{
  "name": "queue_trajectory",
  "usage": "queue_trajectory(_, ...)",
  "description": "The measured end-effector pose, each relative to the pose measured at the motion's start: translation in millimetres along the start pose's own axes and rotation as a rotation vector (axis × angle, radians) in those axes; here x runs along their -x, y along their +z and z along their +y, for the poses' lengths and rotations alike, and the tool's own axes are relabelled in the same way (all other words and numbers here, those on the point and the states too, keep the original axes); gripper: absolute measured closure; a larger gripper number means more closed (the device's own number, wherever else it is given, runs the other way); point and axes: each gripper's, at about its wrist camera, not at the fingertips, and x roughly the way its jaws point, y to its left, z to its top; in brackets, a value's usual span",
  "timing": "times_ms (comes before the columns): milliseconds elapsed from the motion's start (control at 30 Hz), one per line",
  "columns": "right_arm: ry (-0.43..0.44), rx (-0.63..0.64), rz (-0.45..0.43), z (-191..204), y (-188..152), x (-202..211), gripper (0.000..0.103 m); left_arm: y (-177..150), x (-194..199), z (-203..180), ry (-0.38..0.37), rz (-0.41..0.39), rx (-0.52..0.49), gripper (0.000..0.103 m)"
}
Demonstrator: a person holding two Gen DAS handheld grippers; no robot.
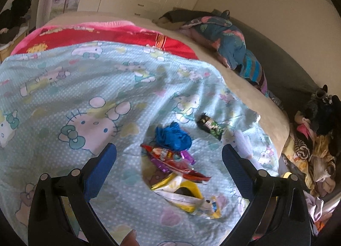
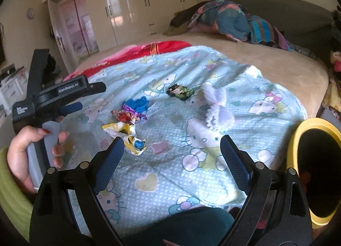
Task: Collect trash
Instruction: 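Close the left gripper on the red chip bag while the right grasps the yellow-white snack bag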
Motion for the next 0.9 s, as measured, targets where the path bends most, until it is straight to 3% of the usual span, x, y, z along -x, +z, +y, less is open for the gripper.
queue_trajectory(333, 0.013, 0.062, 0.093, 25, 1, -45, 0.020, 2, -24, 30, -0.060, 0.077, 0.048, 0.010)
queue_trajectory(400, 0.023, 0.077, 0.110, 30, 1, -53, 0.020, 1, -28, 33, -0.104, 0.093, 0.069, 0.022)
queue_trajectory(600, 0.052, 0.080, 0.177, 34, -2, -76, 0.020, -6, -42, 39, -0.121, 0.152, 0.096, 0.043)
queue_trajectory(767, 0.081, 0.096, 0.209, 40, 0, -89, 0.020, -14, -54, 46, -0.222, 0.191, 0.182, 0.049)
queue_trajectory(900, 0.106, 0.122, 0.262, 46, -3, -103, 0.022, -18, -61, 49, -0.251, 0.198, 0.225, 0.054)
